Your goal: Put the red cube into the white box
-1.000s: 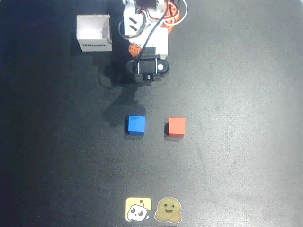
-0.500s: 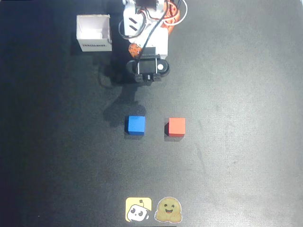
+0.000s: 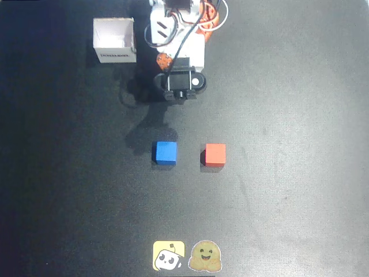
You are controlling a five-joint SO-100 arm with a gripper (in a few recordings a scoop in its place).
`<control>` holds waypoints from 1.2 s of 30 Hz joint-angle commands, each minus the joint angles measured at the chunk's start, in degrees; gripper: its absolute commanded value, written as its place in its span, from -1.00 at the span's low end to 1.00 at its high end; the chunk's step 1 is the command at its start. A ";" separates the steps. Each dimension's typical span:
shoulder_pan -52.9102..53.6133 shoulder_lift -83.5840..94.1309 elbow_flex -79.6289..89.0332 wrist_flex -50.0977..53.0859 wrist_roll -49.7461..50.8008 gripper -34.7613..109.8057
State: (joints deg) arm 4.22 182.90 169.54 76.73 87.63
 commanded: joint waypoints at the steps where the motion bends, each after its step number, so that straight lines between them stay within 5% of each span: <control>1: 0.44 0.26 -0.26 0.18 0.53 -0.52; 15: -1.32 -2.46 -12.83 3.52 0.26 -0.51; 25: -10.02 -40.87 -41.22 3.69 7.38 -0.52; 36: -16.44 -60.56 -43.24 -11.95 12.13 -0.52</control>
State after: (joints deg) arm -11.95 124.28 128.58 67.24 99.58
